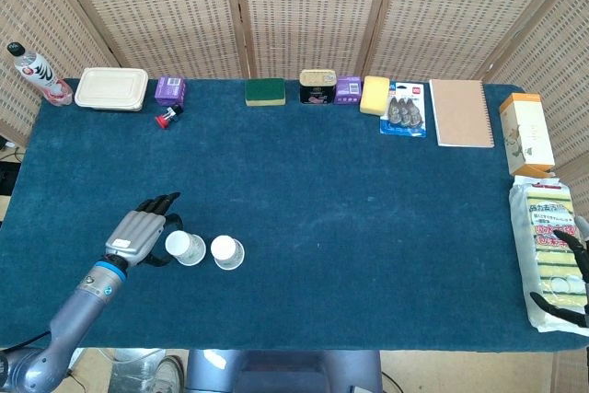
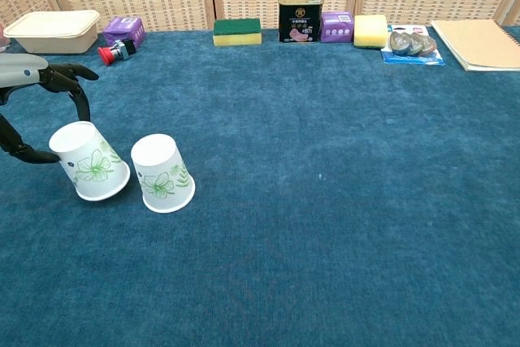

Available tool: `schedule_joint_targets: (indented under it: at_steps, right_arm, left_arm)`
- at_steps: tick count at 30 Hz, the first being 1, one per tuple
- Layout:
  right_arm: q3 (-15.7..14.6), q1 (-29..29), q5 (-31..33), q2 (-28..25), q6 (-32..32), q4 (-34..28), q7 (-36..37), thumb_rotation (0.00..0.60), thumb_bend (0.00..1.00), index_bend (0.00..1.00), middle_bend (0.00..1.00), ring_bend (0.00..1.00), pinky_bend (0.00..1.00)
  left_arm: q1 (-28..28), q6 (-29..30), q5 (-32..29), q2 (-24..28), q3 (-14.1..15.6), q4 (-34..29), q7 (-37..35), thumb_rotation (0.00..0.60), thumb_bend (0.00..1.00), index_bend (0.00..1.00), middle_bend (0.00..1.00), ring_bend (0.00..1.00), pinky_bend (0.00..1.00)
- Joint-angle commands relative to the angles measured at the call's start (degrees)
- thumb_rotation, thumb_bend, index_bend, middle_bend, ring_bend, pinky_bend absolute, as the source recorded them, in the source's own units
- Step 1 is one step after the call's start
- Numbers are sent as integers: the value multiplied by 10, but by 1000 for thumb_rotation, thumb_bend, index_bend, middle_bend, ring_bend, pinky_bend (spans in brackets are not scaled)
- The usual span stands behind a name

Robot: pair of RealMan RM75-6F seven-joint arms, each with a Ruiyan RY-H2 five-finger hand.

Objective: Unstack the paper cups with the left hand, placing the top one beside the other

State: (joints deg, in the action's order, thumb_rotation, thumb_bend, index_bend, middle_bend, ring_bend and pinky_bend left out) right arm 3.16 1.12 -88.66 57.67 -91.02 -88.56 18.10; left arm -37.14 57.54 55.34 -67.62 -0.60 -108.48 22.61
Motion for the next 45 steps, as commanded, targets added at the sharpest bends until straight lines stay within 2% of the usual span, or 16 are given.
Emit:
schedule_joint_targets:
  at_steps: [1, 21, 26, 31, 35, 39, 45]
  right_arm:
    - [0, 0, 0, 0, 0, 0, 0, 600, 18, 143, 17, 0, 0]
    - [1, 1, 1, -2, -1, 2, 8, 600, 19, 143, 17, 0, 0]
    - [1, 1, 1, -2, -1, 2, 8, 600, 18, 143, 17, 0, 0]
    - [1, 1, 1, -2, -2, 2, 9, 600, 18, 143, 17, 0, 0]
    - [2, 1, 1, -2, -3, 3, 10, 600, 18, 143, 17, 0, 0]
    - [2, 1, 2, -3, -3, 4, 13, 600, 18, 143, 17, 0, 0]
    - [3, 2, 4, -3, -4, 5, 17, 600, 18, 143, 18, 0, 0]
  left_arm:
    - [-4, -1, -7, -6, -3, 1, 7, 600, 217, 379, 0, 0, 87]
    - [-12, 6, -26, -30, -5, 9, 41, 600, 216, 374, 0, 0, 88]
    - [-14, 7, -29, -35, -6, 9, 45, 600, 213, 297, 0, 0, 87]
    - [-14, 11, -27, -33, -6, 4, 47, 600, 198, 144, 0, 0, 87]
    - [-10, 14, -20, -24, -7, -5, 39, 600, 189, 69, 0, 0, 87]
    - [5, 27, 14, 7, -6, -30, 13, 600, 177, 13, 0, 0, 87]
    - [64, 99, 123, 63, 15, -42, -46, 600, 152, 0, 0, 0, 87]
